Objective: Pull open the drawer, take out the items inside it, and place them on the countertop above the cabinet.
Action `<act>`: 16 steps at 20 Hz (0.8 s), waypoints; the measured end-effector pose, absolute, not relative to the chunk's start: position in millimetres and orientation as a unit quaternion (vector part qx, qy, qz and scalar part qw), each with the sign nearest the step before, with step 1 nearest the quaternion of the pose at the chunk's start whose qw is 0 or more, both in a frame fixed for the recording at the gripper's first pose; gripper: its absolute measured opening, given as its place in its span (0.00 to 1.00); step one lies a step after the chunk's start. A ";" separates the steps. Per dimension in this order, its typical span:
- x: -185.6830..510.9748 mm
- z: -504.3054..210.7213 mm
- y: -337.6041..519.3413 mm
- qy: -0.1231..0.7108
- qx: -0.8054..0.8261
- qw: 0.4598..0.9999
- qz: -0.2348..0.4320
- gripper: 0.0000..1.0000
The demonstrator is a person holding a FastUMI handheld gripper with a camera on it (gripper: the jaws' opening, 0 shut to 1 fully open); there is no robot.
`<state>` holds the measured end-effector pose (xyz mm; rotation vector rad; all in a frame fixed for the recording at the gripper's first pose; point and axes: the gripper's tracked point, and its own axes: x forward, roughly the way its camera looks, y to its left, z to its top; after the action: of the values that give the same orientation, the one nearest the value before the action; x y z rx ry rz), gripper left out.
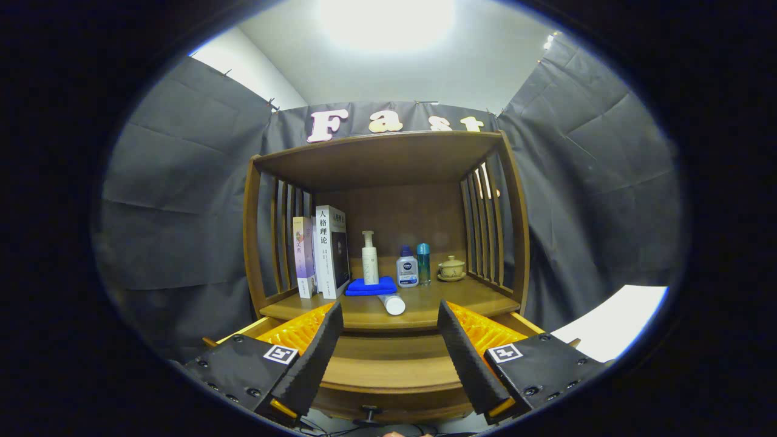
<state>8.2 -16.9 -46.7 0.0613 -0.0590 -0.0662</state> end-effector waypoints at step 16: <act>-26.7 -135.9 4.4 0.025 0.022 0.999 -0.032 0.98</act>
<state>-26.7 4.4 -135.9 0.0436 0.0501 -0.0642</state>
